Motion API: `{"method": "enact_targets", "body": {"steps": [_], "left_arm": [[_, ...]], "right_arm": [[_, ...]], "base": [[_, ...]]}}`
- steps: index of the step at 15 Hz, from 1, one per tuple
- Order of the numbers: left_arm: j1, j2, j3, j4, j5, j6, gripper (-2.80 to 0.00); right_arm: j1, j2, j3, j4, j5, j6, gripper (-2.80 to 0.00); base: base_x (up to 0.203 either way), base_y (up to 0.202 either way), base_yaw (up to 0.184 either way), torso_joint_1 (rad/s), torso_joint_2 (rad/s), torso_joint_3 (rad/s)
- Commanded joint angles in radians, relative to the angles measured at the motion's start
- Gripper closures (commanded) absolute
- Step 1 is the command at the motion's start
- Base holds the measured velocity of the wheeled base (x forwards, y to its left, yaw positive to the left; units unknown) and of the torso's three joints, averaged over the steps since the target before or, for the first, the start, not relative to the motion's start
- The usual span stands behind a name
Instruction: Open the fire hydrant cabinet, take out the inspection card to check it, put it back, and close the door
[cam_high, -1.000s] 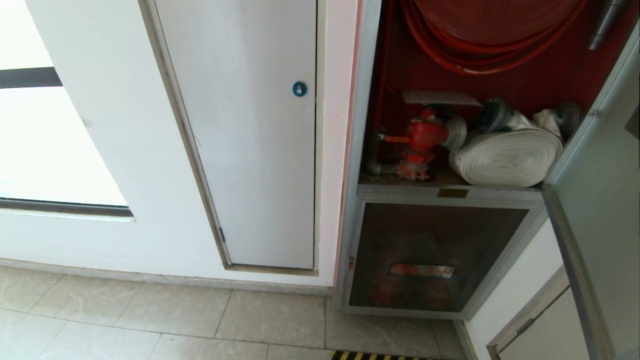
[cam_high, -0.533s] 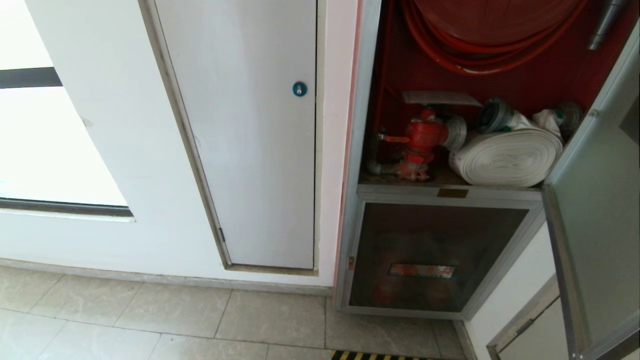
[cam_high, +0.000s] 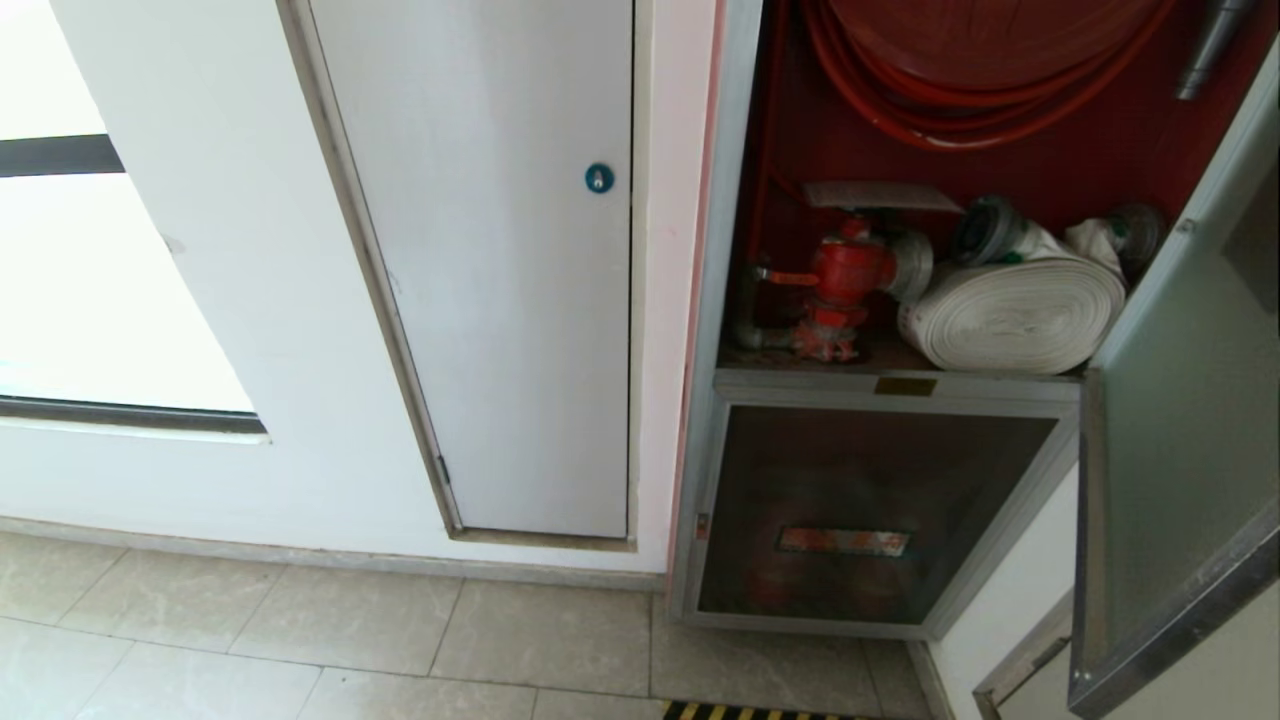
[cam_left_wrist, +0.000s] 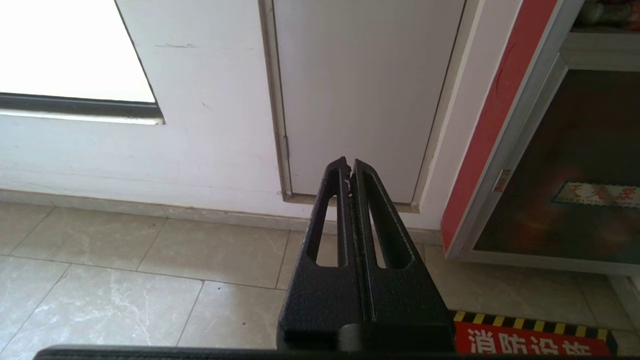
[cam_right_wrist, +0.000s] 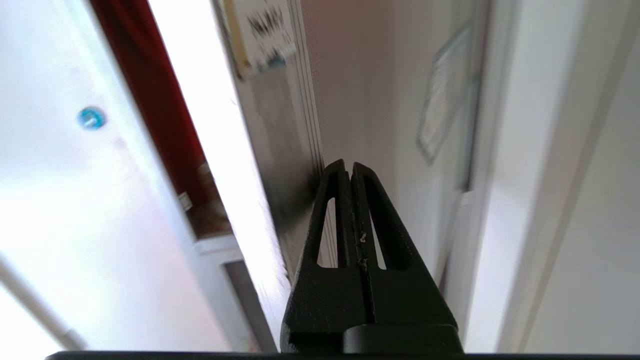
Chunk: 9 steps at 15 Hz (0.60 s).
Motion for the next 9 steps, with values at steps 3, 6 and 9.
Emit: {"method": "enact_targets", "body": {"steps": [3, 6, 9], "left_arm": [[0.000, 0.000, 0.018, -0.001, 0.000, 0.000, 0.00], [0.000, 0.000, 0.018, 0.000, 0.000, 0.000, 0.00], [0.000, 0.000, 0.018, -0.002, 0.000, 0.000, 0.00]], "right_arm": [[0.088, 0.087, -0.011, -0.007, 0.003, 0.023, 0.00], [0.121, 0.158, -0.027, -0.007, 0.039, 0.045, 0.00], [0.123, 0.235, -0.086, -0.008, 0.101, 0.065, 0.00]], "base": [[0.000, 0.000, 0.000, 0.000, 0.00, 0.000], [0.000, 0.000, 0.000, 0.000, 0.00, 0.000], [0.000, 0.000, 0.000, 0.000, 0.00, 0.000]]}}
